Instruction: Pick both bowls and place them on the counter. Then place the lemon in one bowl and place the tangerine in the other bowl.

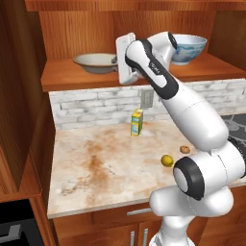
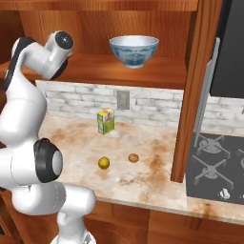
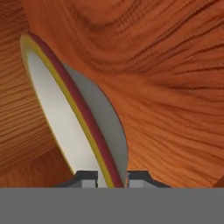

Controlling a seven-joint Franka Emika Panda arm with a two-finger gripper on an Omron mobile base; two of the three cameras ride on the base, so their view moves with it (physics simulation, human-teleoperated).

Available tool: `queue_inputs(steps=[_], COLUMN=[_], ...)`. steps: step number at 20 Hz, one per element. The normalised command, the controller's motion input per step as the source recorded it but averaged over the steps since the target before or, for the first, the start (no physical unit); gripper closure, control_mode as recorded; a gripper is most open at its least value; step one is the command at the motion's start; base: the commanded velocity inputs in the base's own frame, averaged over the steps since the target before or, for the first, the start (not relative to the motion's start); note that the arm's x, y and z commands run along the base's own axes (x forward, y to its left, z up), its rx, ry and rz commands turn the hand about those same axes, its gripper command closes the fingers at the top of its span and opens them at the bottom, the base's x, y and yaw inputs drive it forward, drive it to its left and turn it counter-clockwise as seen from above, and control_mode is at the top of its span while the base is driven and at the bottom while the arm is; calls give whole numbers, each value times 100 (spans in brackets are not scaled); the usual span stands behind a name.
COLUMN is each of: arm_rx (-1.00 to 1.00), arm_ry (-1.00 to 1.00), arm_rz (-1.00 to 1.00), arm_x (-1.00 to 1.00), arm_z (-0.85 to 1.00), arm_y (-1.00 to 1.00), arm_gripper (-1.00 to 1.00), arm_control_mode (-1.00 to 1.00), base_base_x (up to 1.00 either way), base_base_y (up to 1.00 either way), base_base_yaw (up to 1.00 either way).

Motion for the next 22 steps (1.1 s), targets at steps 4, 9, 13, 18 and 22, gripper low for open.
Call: queue_inputs(steps=[4,9,13,18,22], arm_rx=[8,3,6,5,2], arm_ry=[0,0,0,0,2], arm_rz=[5,2,5,9,9], arm_x=[-64,-66,-65,-71,-70], arm_z=[8,7,5,1,0], arm_y=[0,-1,-6,-9,-10], arm_gripper=[100,100,100,100,100], arm_control_mode=[-100,-100,-100,-100,-100], base_base_x=[0,0,0,0,0], base_base_y=[0,0,0,0,0], base_base_yaw=[0,0,0,0,0])
